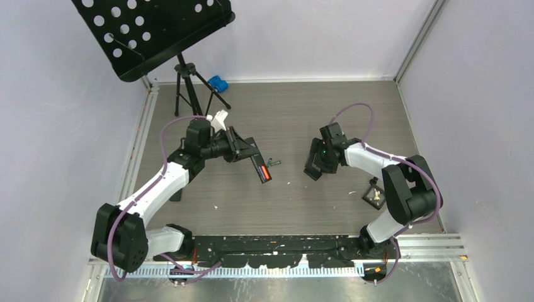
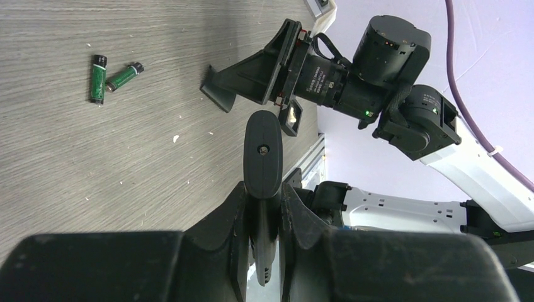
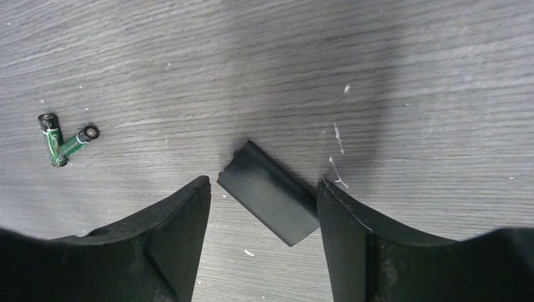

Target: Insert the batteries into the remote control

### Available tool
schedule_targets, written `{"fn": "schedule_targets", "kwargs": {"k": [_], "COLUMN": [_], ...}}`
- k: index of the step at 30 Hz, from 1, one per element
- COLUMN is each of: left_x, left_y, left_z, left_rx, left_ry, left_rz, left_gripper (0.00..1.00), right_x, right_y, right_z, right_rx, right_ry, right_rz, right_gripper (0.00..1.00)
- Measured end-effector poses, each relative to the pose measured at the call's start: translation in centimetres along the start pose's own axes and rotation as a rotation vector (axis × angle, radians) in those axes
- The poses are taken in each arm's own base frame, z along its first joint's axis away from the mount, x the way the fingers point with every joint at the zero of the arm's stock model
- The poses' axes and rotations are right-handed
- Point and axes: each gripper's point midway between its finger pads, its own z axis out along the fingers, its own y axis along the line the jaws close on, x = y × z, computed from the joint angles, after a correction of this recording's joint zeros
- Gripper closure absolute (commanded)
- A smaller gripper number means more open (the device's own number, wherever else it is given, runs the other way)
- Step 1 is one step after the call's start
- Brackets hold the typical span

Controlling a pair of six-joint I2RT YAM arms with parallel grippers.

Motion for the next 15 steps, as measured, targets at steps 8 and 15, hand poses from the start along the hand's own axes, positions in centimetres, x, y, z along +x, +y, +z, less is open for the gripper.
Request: {"fn": "schedule_targets", "kwargs": {"k": [8,15], "left_x": [0.0,0.1], "left_y": [0.1,0.1], "left_z": [0.0,0.0], "left_rx": [0.000,-0.001], "left_ry": [0.000,0.000], "left_rz": [-0.001,-0.002], "left_gripper": [1.00,1.00], "right_x": [2.0,4.2], "right_y": [1.5,2.1], "right_z": [-0.2,-0.2], "right_rx": [-0.013,0.114], "right_ry": [0.008,0.015], "right_rz": [-0.078,-0.252], "right_gripper": [0.32,0.33]}}
